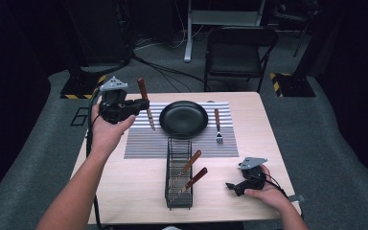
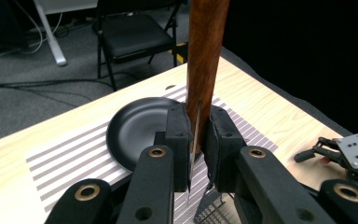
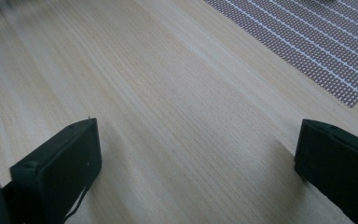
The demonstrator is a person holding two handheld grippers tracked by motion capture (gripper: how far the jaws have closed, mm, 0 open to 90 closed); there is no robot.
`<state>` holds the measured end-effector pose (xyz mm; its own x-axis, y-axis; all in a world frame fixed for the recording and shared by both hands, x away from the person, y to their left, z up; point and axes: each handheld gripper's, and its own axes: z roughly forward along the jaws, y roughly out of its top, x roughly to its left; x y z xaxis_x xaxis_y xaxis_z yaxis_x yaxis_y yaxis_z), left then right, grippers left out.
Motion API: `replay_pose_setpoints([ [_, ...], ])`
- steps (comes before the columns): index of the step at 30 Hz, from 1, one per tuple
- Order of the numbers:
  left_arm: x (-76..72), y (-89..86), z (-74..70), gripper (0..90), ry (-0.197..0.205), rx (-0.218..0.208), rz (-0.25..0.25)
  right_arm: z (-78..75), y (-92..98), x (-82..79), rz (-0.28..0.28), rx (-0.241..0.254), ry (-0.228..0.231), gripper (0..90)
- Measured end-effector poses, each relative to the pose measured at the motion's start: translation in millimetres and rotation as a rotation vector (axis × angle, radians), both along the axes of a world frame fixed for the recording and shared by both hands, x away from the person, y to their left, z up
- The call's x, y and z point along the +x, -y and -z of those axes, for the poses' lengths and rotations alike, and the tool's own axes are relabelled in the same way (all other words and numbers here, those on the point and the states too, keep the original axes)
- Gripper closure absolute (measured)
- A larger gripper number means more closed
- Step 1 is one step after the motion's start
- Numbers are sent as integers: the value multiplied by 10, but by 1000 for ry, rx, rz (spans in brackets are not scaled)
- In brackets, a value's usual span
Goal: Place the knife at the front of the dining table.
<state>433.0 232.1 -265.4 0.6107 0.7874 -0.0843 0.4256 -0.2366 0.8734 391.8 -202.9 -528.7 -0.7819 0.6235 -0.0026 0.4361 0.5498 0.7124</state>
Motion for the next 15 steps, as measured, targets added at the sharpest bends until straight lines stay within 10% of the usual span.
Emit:
replay_pose_setpoints([
  [15, 177, -203, 340, 807, -33, -3, -81, 0, 1, 1, -5, -1, 0, 0],
])
